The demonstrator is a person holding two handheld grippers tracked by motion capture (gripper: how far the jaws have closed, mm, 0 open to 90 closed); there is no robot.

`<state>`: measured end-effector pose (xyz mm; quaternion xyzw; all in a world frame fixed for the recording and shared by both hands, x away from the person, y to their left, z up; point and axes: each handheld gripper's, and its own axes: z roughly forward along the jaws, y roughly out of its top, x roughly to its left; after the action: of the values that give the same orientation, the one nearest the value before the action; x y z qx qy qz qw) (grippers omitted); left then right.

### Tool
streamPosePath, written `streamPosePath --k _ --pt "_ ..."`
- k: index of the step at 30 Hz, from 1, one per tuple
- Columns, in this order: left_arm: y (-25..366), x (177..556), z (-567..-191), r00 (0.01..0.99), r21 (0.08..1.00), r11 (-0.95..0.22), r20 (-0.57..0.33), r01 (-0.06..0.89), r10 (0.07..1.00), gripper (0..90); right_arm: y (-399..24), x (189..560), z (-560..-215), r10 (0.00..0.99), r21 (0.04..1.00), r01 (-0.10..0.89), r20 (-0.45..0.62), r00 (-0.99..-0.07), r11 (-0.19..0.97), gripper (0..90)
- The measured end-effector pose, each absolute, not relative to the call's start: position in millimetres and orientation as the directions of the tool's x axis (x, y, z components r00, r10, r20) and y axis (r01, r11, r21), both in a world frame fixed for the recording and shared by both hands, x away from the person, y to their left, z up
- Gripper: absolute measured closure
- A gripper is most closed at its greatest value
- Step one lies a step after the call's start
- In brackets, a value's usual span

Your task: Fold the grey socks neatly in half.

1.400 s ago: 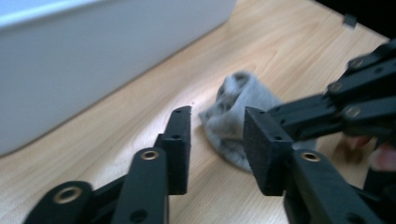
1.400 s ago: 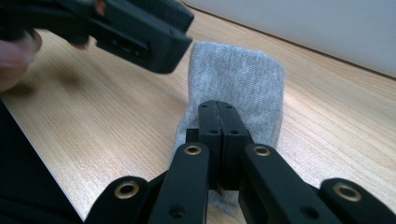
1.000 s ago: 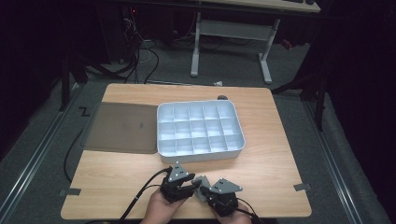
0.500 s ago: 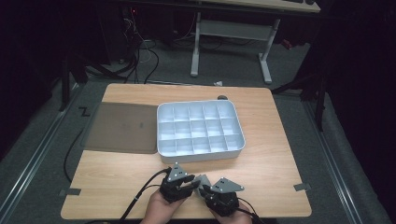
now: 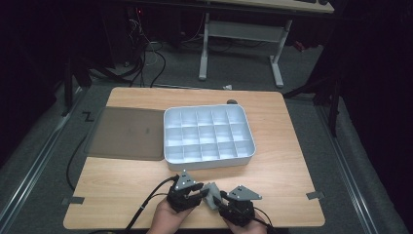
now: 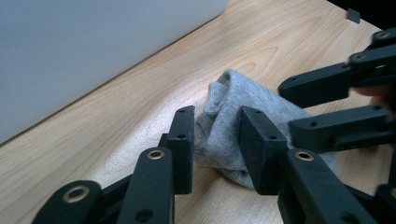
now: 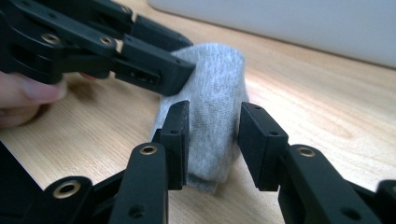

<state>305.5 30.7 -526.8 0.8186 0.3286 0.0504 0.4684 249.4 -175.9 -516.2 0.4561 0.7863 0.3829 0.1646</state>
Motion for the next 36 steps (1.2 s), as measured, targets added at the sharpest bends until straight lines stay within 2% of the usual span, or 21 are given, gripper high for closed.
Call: streamPosePath --k 4,13,25,29,36 --pt "31.7 304.9 -524.4 0.777 0.802 -0.340 -0.226 0.490 0.587 64.2 -175.9 250.8 -517.6 0.843 0.746 0.596 0.088 -0.531 0.297 64.6" --pt "27.0 294.8 -519.6 0.786 0.807 -0.353 -0.205 0.473 0.584 53.0 -178.4 255.3 -518.1 0.836 0.729 0.611 0.100 -0.540 0.307 63.8" --pt "25.2 299.0 -530.7 0.789 0.793 -0.374 -0.205 0.482 0.580 59.0 -182.9 262.8 -516.6 0.826 0.701 0.644 0.142 -0.546 0.305 57.2" --pt "25.2 298.3 -530.9 0.795 0.794 -0.379 -0.203 0.476 0.572 63.2 -185.4 266.6 -514.3 0.818 0.681 0.664 0.166 -0.551 0.309 55.9" --pt "26.5 300.4 -531.3 0.797 0.785 -0.387 -0.212 0.484 0.566 64.6 -186.6 272.9 -507.3 0.798 0.630 0.699 0.202 -0.568 0.339 54.3"
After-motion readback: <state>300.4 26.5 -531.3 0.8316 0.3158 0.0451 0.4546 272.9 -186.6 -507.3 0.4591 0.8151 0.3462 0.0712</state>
